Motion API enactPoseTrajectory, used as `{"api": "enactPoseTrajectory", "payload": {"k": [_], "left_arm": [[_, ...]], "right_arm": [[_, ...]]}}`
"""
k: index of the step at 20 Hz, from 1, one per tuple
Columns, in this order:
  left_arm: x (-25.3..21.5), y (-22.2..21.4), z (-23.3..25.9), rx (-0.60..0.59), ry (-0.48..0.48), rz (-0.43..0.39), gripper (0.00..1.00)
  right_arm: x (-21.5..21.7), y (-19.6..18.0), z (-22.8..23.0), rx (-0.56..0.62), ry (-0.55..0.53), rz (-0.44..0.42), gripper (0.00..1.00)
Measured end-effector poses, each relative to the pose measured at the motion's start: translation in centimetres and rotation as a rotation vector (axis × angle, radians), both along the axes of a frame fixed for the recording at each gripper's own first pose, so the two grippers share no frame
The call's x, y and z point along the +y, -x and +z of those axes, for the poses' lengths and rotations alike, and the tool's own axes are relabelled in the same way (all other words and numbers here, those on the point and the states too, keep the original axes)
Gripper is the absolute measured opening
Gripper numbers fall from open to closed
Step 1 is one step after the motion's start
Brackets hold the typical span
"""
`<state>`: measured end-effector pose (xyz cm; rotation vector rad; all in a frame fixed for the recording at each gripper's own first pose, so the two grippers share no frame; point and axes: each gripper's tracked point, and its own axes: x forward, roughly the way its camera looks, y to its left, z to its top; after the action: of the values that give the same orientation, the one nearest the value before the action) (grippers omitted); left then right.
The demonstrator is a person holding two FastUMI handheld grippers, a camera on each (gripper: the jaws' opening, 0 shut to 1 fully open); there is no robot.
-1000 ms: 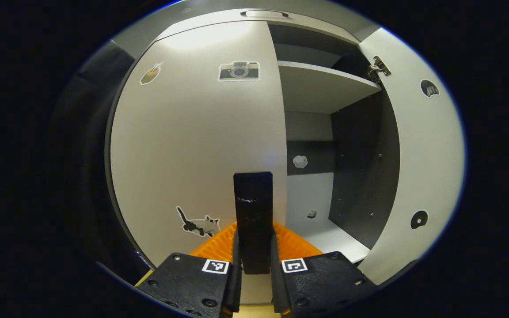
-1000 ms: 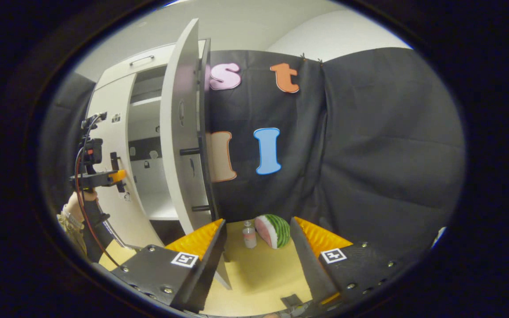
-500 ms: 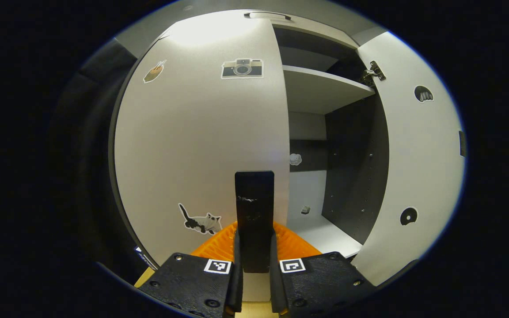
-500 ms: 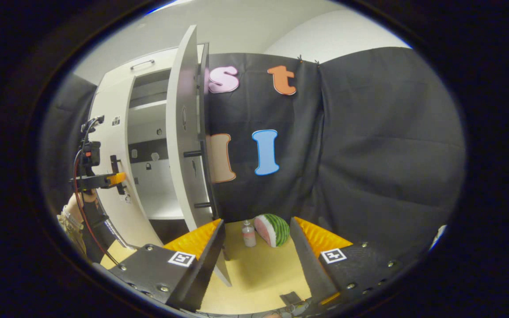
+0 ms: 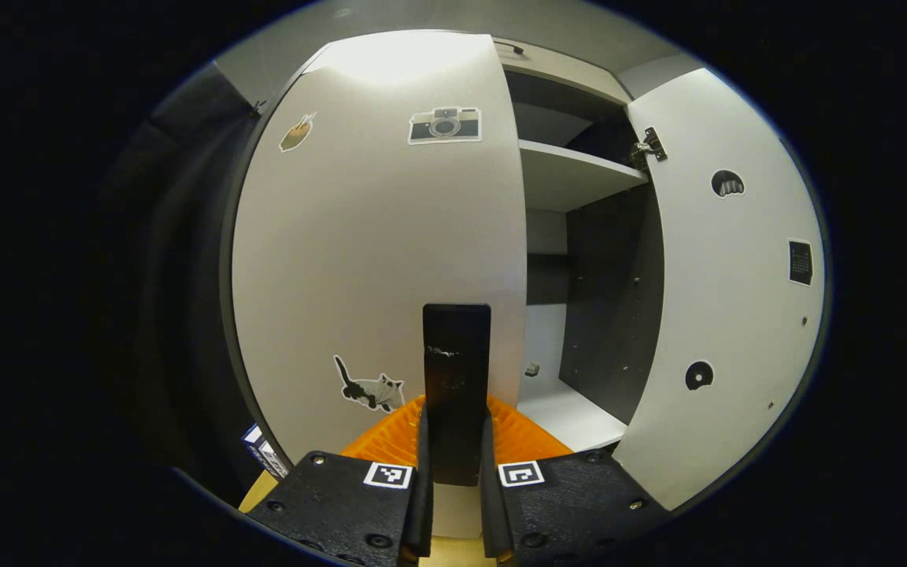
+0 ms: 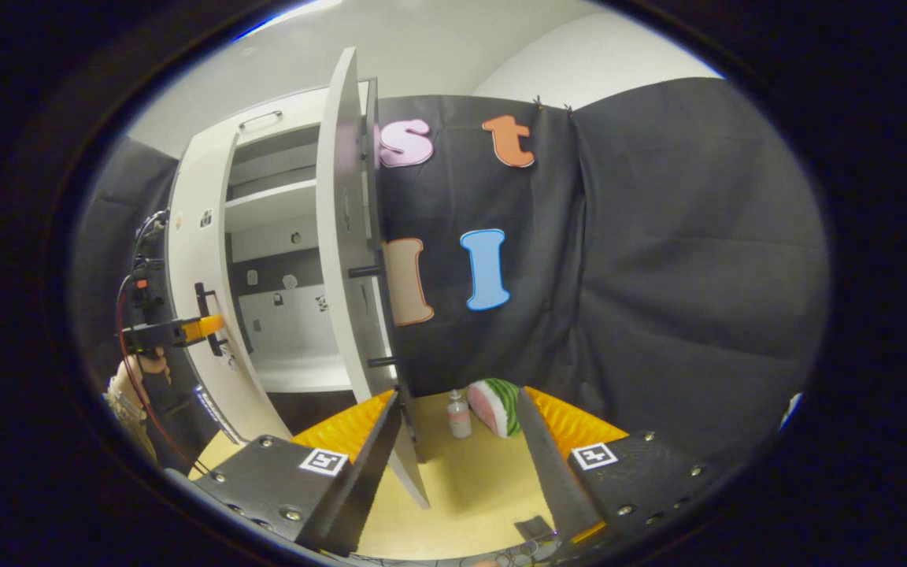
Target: Open the right door of the double-door shoe cabinet with the right hand, and open the left door with the left hand.
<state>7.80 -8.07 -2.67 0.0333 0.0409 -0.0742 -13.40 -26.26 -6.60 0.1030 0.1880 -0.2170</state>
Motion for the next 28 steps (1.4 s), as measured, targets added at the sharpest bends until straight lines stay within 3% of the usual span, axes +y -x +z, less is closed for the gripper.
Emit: {"api": "enactPoseTrajectory", "payload": {"k": [8, 9, 11, 12, 14, 15, 17, 28], "left_arm": [[0.5, 1.7, 0.0, 0.019, 0.023, -0.083, 0.23], [0.5, 1.7, 0.0, 0.02, 0.024, -0.095, 0.23], [0.7, 2.1, 0.0, 0.024, 0.022, -0.112, 0.23], [0.8, 2.3, 0.0, 0.026, 0.024, -0.118, 0.24], [1.1, 2.7, 0.0, 0.029, 0.03, -0.126, 0.23], [1.2, 3.0, -0.1, 0.03, 0.03, -0.13, 0.23], [1.7, 3.9, 0.0, 0.036, 0.032, -0.138, 0.24], [4.8, 7.2, 0.0, 0.062, 0.047, -0.108, 0.23]], "right_arm": [[1.1, -0.2, -0.8, 0.005, -0.018, 0.009, 0.88], [1.2, -0.3, -0.8, 0.004, -0.021, 0.008, 0.83], [1.3, -0.3, -0.9, 0.004, -0.028, 0.007, 0.83], [1.4, -0.4, -0.9, 0.005, -0.033, 0.007, 0.88], [1.5, -0.4, -1.0, 0.003, -0.036, 0.006, 0.83], [1.6, -0.4, -1.0, 0.003, -0.037, 0.006, 0.88], [1.7, -0.4, -0.9, 0.003, -0.037, 0.005, 0.88], [4.2, -0.9, -1.6, 0.001, -0.097, 0.041, 0.88]]}}
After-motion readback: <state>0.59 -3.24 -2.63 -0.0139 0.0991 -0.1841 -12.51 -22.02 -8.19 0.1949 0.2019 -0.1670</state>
